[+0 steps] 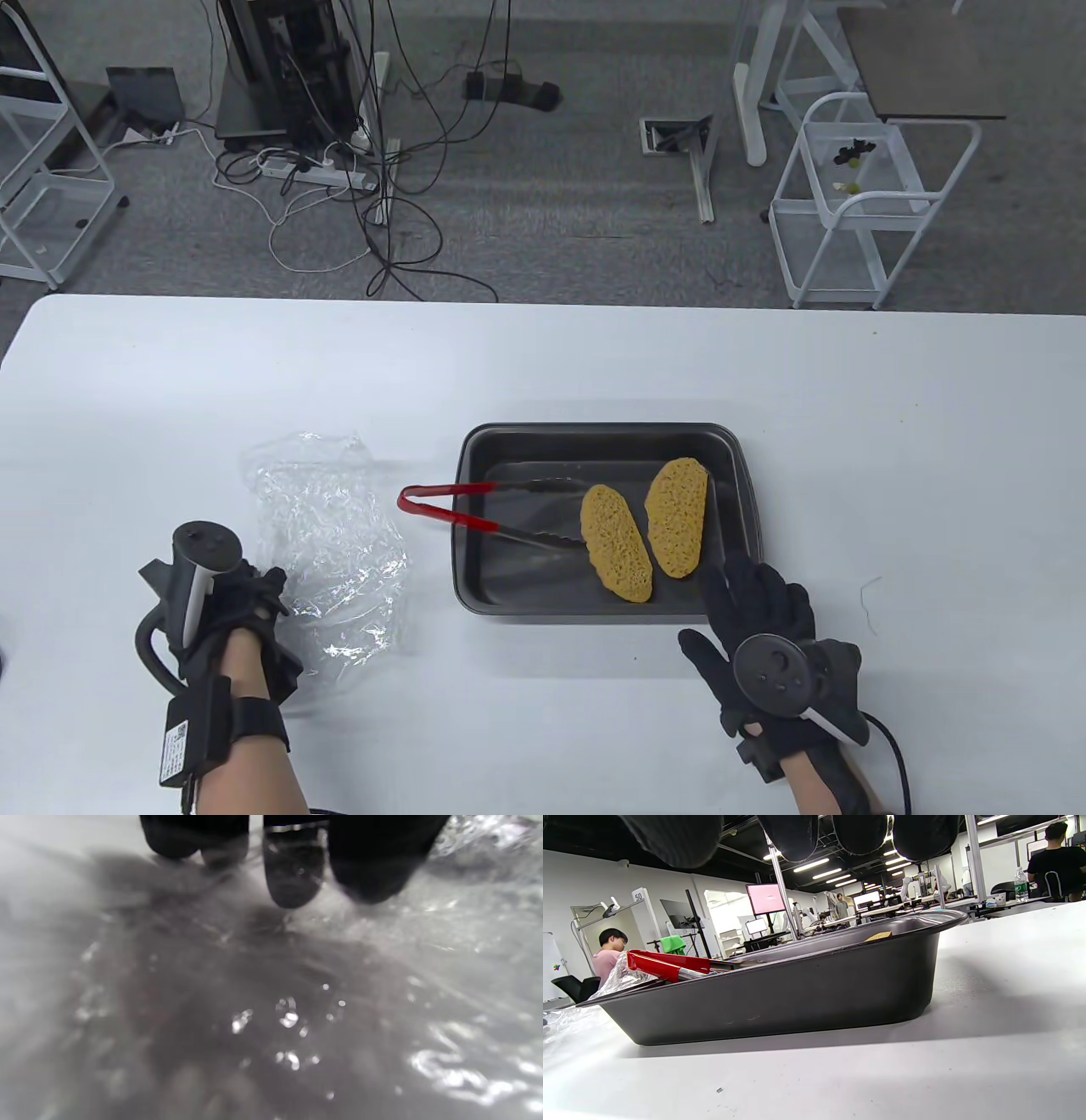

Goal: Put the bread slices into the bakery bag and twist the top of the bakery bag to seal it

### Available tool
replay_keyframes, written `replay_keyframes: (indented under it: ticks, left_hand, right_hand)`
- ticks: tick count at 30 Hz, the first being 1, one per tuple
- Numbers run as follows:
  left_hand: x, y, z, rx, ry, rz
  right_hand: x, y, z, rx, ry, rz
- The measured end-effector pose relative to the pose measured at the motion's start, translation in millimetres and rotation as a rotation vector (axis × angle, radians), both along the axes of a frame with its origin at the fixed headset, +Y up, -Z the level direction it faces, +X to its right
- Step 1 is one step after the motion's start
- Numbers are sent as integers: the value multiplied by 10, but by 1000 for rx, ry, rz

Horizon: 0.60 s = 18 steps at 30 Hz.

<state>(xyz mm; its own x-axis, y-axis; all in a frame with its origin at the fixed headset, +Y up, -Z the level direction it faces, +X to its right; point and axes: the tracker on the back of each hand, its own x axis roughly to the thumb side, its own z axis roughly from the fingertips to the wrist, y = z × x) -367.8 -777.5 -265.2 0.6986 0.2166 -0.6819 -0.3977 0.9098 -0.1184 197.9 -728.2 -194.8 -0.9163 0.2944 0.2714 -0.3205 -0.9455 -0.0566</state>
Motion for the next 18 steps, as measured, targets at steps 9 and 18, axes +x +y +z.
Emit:
replay_keyframes:
  ticks: [9,18]
  left_hand:
    - [-101,472,203,194,-3,-59]
    - [48,1256,490,440,-109,-160]
  right_hand:
    - [11,-4,-9,-14,-4,-7]
    - [-38,31,44,1,17,-19]
